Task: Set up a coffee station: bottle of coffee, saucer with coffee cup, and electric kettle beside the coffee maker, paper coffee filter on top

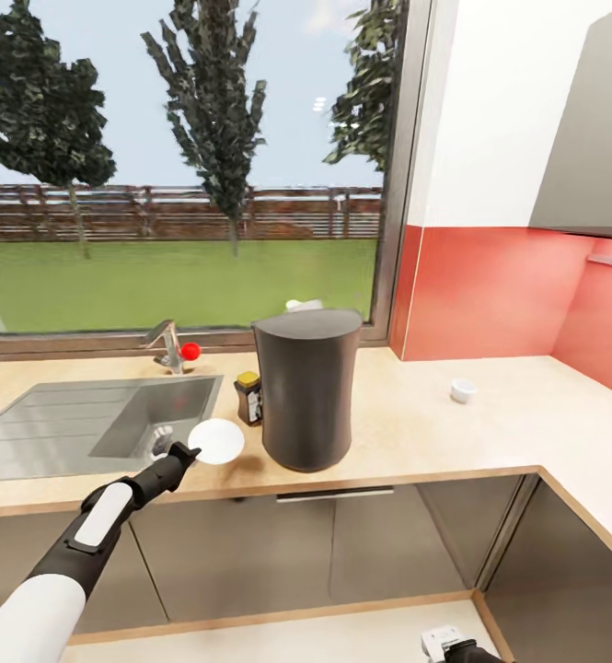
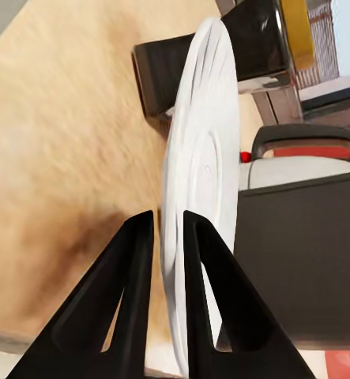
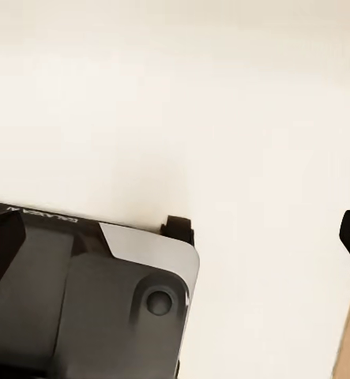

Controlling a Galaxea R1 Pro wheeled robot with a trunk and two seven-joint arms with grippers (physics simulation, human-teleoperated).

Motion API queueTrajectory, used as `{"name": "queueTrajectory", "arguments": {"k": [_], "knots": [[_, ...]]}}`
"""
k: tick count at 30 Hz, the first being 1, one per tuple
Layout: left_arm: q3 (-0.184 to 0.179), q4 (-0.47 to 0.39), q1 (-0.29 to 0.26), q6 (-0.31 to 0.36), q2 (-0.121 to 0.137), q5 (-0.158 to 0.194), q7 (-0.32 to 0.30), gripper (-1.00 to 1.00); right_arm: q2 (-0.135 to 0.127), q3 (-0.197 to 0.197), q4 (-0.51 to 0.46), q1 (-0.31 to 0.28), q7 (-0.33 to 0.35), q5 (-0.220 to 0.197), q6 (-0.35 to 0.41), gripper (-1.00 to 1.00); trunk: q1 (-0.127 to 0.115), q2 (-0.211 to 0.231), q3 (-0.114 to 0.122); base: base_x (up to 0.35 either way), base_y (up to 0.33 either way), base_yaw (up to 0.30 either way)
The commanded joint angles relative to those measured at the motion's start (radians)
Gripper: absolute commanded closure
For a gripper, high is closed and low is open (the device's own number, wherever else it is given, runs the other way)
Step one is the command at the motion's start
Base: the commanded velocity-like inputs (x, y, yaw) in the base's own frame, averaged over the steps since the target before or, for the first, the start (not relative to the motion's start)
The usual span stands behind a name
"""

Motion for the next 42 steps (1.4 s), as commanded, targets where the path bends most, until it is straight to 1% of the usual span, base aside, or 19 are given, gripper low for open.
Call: {"name": "queueTrajectory", "arguments": {"k": [1,4,6,9,12,18,23,30,37,42], "knots": [[0.003,0.003,0.0,0.007,-0.001,0.002,0.0,1.0,0.0,-0.008,-0.002,0.0,0.005,0.011,0.006,-1.0,0.001,-0.002,-0.002,0.03,-0.014,0.0],[0.003,0.015,0.0,0.005,-0.002,0.001,-0.001,1.0,0.0,-0.008,-0.002,0.0,0.005,0.011,0.006,-1.0,0.001,-0.002,-0.002,0.013,-0.006,0.0],[0.003,0.02,0.0,0.005,-0.007,0.0,-0.001,1.0,0.0,-0.008,-0.002,0.0,0.005,0.011,0.006,-1.0,0.001,-0.002,-0.002,0.003,-0.002,0.0],[0.003,0.032,0.001,0.005,-0.03,-0.002,-0.002,1.0,0.0,-0.008,-0.002,0.0,0.005,0.011,0.006,-1.0,0.001,-0.002,-0.002,0.062,-0.034,0.0],[0.002,0.036,0.002,0.005,-0.038,-0.003,-0.002,1.0,0.0,-0.008,-0.002,0.0,0.005,0.011,0.006,-1.0,0.001,-0.002,-0.002,0.151,-0.154,0.0],[0.003,0.037,0.002,0.005,-0.038,-0.002,-0.003,1.0,0.0,-0.008,-0.003,0.0,0.006,0.01,0.006,-1.0,0.001,-0.002,-0.002,0.047,-0.045,0.0],[0.003,0.039,0.003,0.004,-0.032,0.0,-0.004,1.0,0.0,-0.008,-0.004,0.0,0.006,0.01,0.006,-1.0,0.001,-0.002,-0.002,0.006,-0.002,0.0],[0.003,0.039,0.024,0.003,-0.032,0.0,-0.002,1.0,0.0,-0.008,-0.004,0.0,0.006,0.01,0.006,-1.0,0.001,-0.002,-0.002,0.181,0.0,0.0],[0.007,0.041,0.052,0.0,-0.03,0.0,0.009,1.0,0.0,-0.008,-0.003,0.0,0.006,0.01,0.006,-1.0,0.001,-0.002,-0.002,0.019,0.0,0.0],[0.009,0.043,0.057,0.0,-0.028,0.0,0.012,1.0,0.0,-0.008,-0.004,0.0,0.006,0.01,0.006,-1.0,0.001,-0.002,-0.002,0.001,0.0,0.0]]}}
